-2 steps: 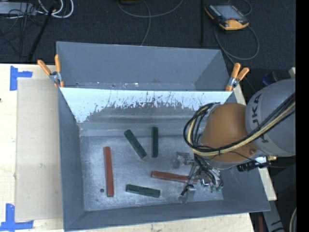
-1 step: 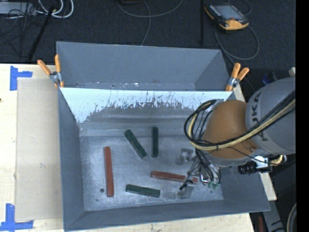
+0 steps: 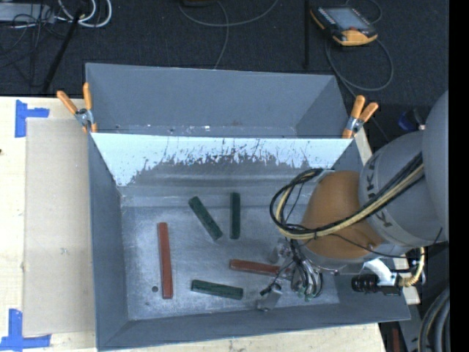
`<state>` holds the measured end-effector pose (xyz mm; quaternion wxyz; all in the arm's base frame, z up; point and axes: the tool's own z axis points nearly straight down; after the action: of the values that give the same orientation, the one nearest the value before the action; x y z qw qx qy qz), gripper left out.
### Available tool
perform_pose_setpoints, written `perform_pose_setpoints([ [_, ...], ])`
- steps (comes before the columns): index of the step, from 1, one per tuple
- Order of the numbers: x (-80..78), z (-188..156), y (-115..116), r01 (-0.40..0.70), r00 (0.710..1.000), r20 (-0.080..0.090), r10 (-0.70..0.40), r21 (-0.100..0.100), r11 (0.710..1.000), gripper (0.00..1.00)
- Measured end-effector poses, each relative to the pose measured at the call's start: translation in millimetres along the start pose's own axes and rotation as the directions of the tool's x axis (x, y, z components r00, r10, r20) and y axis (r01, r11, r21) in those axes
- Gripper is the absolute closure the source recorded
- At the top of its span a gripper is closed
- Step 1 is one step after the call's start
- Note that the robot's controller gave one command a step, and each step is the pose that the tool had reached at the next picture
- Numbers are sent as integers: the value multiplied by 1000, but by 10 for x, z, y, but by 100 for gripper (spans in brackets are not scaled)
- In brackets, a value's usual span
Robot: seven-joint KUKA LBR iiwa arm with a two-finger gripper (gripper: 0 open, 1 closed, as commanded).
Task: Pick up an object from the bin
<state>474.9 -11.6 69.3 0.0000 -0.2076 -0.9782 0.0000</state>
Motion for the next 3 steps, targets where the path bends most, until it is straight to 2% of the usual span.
perform_pose_setpoints([
  [1,-3,2,3,3,1000,1,-3,0,1000,0],
  [2,4,8,1,5,1000,-2,-5,1,1000,100],
  [3,-9,-717,3,8,1000,5,-8,-2,1000,100],
])
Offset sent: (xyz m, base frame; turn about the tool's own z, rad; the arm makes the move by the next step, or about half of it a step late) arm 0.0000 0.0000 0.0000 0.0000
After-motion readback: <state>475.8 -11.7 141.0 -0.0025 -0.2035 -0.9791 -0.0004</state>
